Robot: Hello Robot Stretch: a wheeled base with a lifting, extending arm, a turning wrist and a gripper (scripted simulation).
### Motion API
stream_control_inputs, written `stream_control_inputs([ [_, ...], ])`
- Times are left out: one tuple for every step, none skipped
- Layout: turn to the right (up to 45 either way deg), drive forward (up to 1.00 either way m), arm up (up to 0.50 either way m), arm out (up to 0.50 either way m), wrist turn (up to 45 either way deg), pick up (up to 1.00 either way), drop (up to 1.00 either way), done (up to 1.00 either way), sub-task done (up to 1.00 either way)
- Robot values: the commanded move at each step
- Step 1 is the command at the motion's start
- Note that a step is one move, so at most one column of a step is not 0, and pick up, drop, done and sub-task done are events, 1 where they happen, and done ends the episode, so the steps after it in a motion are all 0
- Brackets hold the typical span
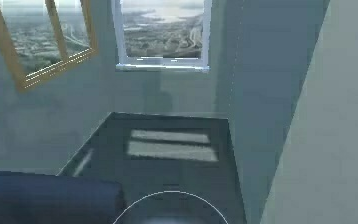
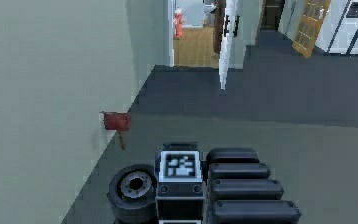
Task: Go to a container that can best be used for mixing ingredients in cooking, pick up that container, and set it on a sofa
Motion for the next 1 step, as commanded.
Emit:
stream_control_inputs([
  [-45.0, 0.0, 0.0, 0.0, 0.0, 0.0, 0.0, 0.0, 0.0],
])
